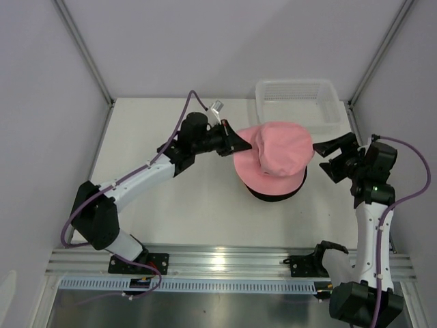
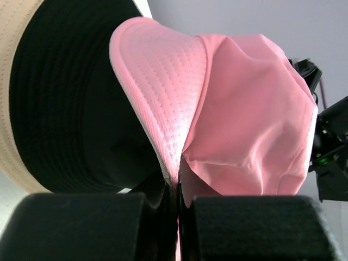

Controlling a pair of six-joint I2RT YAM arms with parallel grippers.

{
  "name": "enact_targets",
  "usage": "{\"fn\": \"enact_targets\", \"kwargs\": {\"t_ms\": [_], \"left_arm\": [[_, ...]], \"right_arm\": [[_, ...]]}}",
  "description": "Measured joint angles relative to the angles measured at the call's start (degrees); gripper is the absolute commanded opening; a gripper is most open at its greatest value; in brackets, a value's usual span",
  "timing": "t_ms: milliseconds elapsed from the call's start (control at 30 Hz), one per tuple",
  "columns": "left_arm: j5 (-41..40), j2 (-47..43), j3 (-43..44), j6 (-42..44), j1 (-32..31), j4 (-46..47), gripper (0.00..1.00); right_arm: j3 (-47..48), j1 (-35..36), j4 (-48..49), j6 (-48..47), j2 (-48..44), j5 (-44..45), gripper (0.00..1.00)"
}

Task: Stack the hats

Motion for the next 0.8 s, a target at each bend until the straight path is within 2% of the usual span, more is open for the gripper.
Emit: {"fn": "enact_targets", "kwargs": {"t_ms": [200, 400, 567, 700, 800], "left_arm": [[1.5, 0.0, -3.1, -0.4, 0.8, 4.4, 0.07], [3.9, 2.0, -4.2, -1.0, 1.5, 10.1, 0.16], [7.8, 7.1, -4.1, -0.9, 3.0, 16.0, 0.2], [11.5, 10.6, -3.7, -0.8, 4.6, 19.5, 0.19], [14.2, 12.3, -3.5, -0.3, 5.6, 22.6, 0.19]], "right_arm": [[-8.6, 2.8, 4.5, 7.5, -6.0, -0.1, 0.88], [-9.2, 2.5, 6.2, 7.6, -4.8, 0.7, 0.92], [-1.4, -1.5, 3.2, 3.0, 0.7, 1.6, 0.99], [8.9, -4.8, 1.9, -0.5, 4.4, 2.3, 0.99], [10.7, -7.3, 3.7, -1.0, 4.4, 1.4, 0.99]]}}
